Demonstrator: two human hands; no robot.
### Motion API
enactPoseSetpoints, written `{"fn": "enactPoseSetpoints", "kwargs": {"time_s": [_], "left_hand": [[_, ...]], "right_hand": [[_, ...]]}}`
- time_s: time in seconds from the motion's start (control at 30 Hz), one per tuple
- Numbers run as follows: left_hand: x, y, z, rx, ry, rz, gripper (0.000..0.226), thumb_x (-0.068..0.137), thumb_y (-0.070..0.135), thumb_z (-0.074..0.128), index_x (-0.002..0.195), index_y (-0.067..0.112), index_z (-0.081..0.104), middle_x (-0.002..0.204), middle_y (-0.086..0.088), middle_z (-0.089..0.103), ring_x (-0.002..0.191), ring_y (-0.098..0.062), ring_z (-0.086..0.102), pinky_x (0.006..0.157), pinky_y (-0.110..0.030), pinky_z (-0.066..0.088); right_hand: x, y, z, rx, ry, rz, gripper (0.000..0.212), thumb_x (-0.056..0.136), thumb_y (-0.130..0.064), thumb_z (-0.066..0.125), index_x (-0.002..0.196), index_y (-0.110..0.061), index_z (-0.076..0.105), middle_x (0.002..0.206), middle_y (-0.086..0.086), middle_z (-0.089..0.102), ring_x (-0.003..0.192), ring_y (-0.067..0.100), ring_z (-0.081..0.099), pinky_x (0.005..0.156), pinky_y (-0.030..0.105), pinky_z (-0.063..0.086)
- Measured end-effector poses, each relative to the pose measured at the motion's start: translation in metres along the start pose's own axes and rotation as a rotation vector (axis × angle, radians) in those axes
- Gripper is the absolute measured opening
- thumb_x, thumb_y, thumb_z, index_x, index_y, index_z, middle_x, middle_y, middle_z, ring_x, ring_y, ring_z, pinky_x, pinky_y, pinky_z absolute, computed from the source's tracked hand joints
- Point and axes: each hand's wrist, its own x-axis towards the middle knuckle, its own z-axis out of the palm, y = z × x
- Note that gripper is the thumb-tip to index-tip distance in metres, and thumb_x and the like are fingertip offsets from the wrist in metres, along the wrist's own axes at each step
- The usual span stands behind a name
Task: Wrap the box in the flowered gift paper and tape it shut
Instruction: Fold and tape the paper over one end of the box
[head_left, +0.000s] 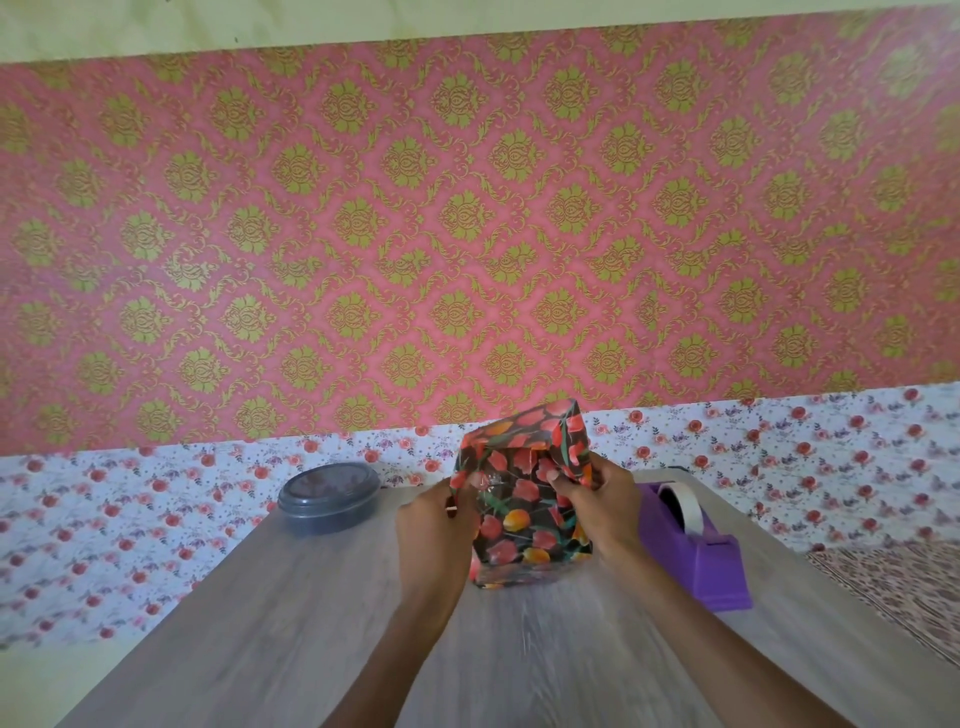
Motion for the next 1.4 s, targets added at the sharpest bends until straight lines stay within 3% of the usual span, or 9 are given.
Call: {"fn": "enactPoseSetpoints", "kwargs": {"time_s": [0.33,0.47,0.53,0.7,0.87,1.0,1.17,1.27,1.4], "left_hand": [[0.018,0.030,-0.020,0.024,0.162,0.128,0.038,0.095,0.036,0.060,0.064,0.015,0.062,0.051,0.004,0.060,0.045,-0.006,0.047,0.047,-0.026,0.033],[0.021,0.033,-0.024,0.042,0.075,0.147,0.019,0.090,0.038,0.067,0.104,0.025,0.068,0.085,0.012,0.073,0.070,-0.001,0.065,0.061,-0.023,0.053],[0.020,0.031,-0.024,0.085,0.029,0.127,0.023,0.091,0.034,0.066,0.113,0.025,0.066,0.081,0.011,0.070,0.062,-0.001,0.062,0.055,-0.022,0.051],[0.011,0.039,-0.027,0.048,0.119,0.150,0.016,0.095,0.022,0.062,0.103,0.017,0.075,0.081,0.005,0.073,0.063,-0.005,0.062,0.062,-0.031,0.055],[0.006,0.049,-0.022,0.216,0.403,0.669,0.029,0.080,-0.005,0.068,0.104,0.011,0.067,0.099,-0.004,0.069,0.092,-0.023,0.060,0.079,-0.031,0.046],[-0.024,0.037,0.009,0.302,0.175,1.016,0.032,0.069,-0.008,0.064,0.094,0.011,0.061,0.090,-0.006,0.059,0.081,-0.022,0.053,0.067,-0.029,0.045],[-0.047,-0.012,0.034,0.317,0.128,0.783,0.018,0.081,0.015,0.063,0.097,0.021,0.060,0.103,0.002,0.060,0.094,-0.020,0.056,0.080,-0.027,0.041],[-0.046,-0.013,0.027,0.013,0.303,0.303,0.041,0.081,0.028,0.075,0.111,0.016,0.049,0.111,-0.005,0.052,0.101,-0.020,0.049,0.083,-0.020,0.038],[-0.019,-0.012,0.024,-0.480,0.017,-0.260,0.075,0.069,0.024,0.088,0.132,0.023,0.046,0.126,0.004,0.056,0.111,-0.013,0.056,0.088,-0.023,0.048]], "right_hand": [[0.003,-0.001,0.004,-0.104,0.049,-0.005,0.016,0.075,-0.037,0.083,0.082,-0.029,0.071,0.070,-0.012,0.069,0.070,0.007,0.064,0.058,0.023,0.044],[0.001,0.000,0.008,-0.126,0.039,-0.038,0.020,0.074,-0.043,0.083,0.085,-0.030,0.073,0.069,-0.014,0.069,0.070,0.006,0.065,0.058,0.025,0.045],[-0.001,0.000,0.009,-0.139,0.040,-0.044,0.019,0.075,-0.040,0.083,0.085,-0.028,0.074,0.068,-0.015,0.069,0.070,0.007,0.065,0.059,0.026,0.046],[-0.001,0.001,0.008,-0.156,0.032,-0.077,0.021,0.075,-0.042,0.082,0.081,-0.025,0.073,0.067,-0.011,0.069,0.067,0.010,0.065,0.057,0.028,0.046],[-0.003,-0.005,0.006,-0.141,0.008,-0.054,0.020,0.077,-0.036,0.081,0.070,-0.030,0.064,0.063,-0.015,0.065,0.067,0.006,0.063,0.057,0.023,0.039],[-0.006,-0.008,0.004,-0.098,-0.020,-0.081,0.029,0.070,-0.045,0.072,0.057,-0.023,0.059,0.049,-0.012,0.060,0.051,0.000,0.053,0.054,0.025,0.035],[-0.004,-0.010,-0.001,-0.105,-0.033,-0.043,0.022,0.074,-0.032,0.084,0.068,-0.035,0.063,0.065,-0.020,0.064,0.069,0.003,0.062,0.061,0.025,0.043],[-0.003,-0.010,-0.004,-0.082,-0.048,-0.007,0.019,0.073,-0.029,0.085,0.076,-0.034,0.067,0.070,-0.020,0.067,0.072,0.000,0.064,0.065,0.022,0.046],[-0.004,-0.013,0.000,-0.073,-0.048,0.031,0.022,0.071,-0.030,0.087,0.076,-0.036,0.066,0.071,-0.020,0.069,0.071,-0.001,0.066,0.072,0.027,0.051]]}}
